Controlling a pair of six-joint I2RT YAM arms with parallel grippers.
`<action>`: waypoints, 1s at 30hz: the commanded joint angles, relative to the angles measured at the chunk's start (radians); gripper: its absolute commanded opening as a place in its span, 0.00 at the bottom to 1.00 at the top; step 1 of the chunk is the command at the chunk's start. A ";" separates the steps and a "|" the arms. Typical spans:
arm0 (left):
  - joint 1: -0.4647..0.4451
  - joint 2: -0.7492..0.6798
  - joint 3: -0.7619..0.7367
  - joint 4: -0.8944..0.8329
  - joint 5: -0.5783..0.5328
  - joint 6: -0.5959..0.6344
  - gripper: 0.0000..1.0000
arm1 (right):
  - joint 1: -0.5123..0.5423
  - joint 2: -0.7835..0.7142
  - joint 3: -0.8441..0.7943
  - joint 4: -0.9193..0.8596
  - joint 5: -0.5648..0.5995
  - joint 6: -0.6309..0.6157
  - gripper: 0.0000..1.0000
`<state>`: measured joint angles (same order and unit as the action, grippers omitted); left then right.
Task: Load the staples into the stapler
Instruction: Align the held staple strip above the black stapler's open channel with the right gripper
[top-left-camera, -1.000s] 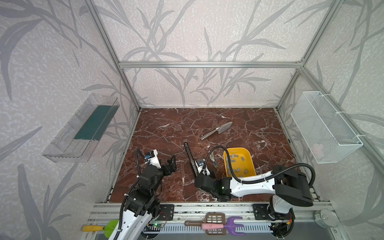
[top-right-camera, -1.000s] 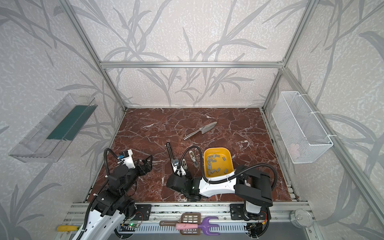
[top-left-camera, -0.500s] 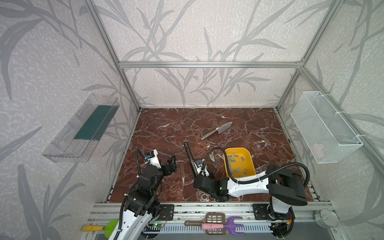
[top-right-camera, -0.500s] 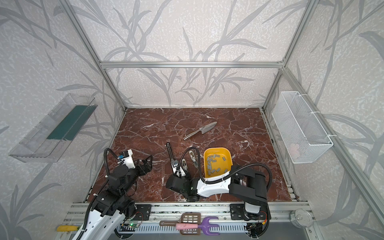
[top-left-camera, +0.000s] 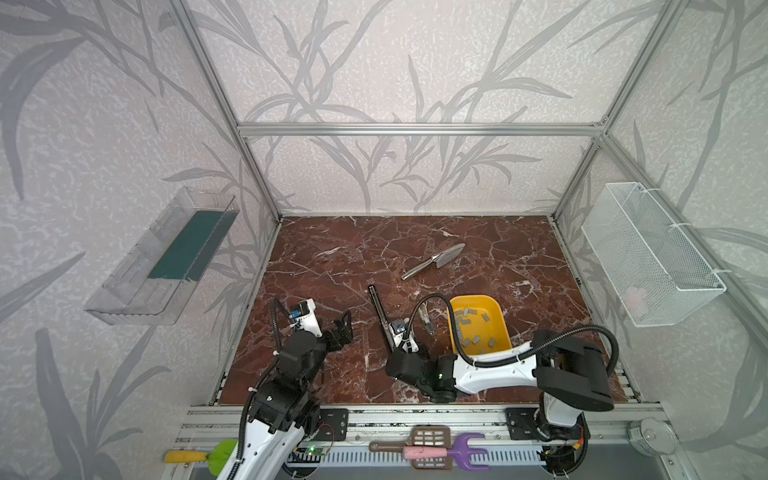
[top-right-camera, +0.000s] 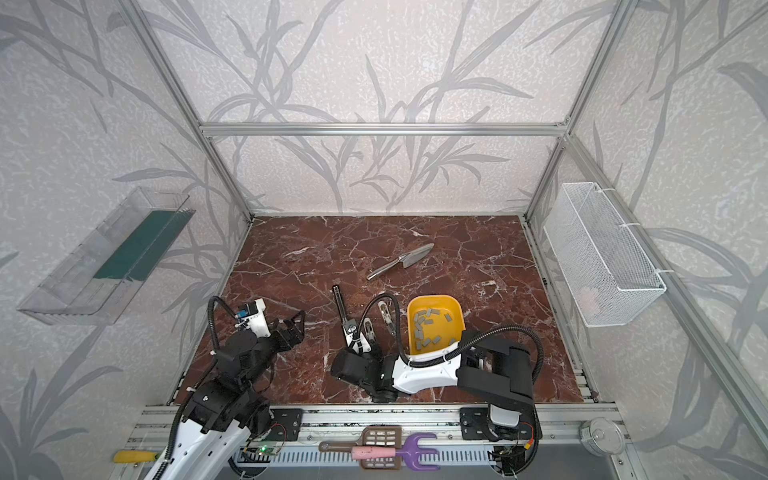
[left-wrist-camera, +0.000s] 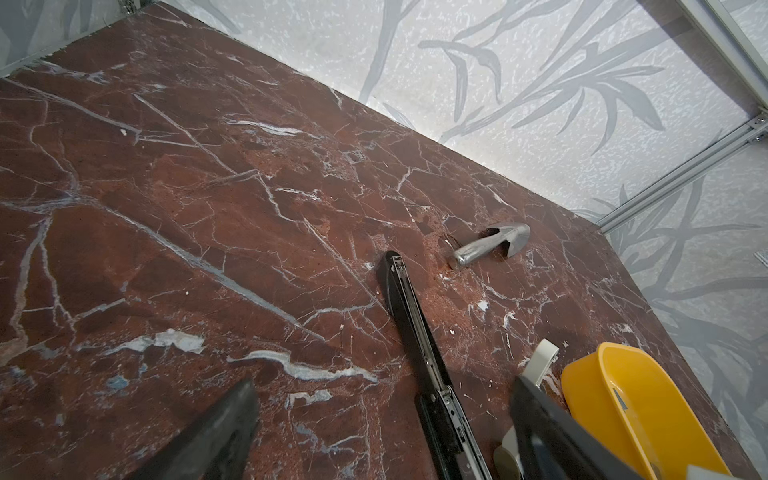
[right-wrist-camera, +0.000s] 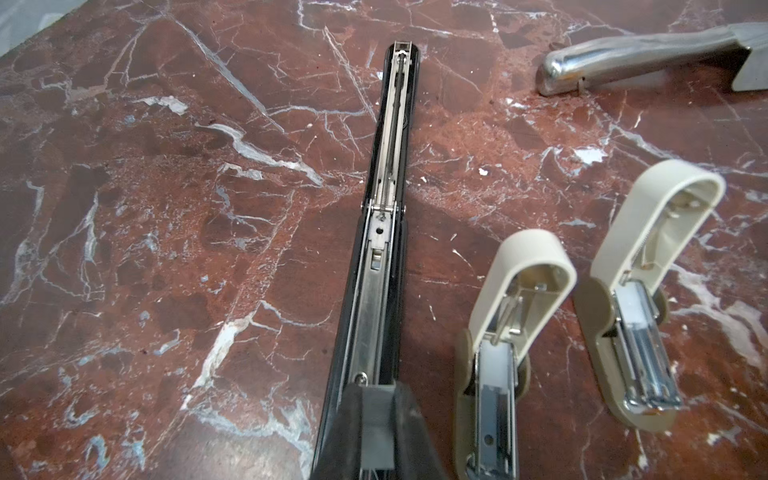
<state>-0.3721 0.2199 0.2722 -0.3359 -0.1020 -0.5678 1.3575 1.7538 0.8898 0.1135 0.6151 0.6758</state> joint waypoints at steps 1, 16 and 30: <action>-0.003 -0.009 -0.012 0.006 0.003 0.010 0.95 | 0.009 -0.026 0.024 -0.021 0.034 0.011 0.13; -0.003 -0.009 -0.012 0.008 0.001 0.012 0.95 | 0.009 0.015 0.062 -0.013 0.016 0.002 0.14; -0.002 -0.010 -0.012 0.008 0.002 0.011 0.95 | -0.003 0.053 0.072 -0.012 0.011 0.021 0.14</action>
<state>-0.3721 0.2192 0.2722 -0.3363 -0.1020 -0.5678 1.3598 1.8004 0.9451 0.1051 0.6163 0.6842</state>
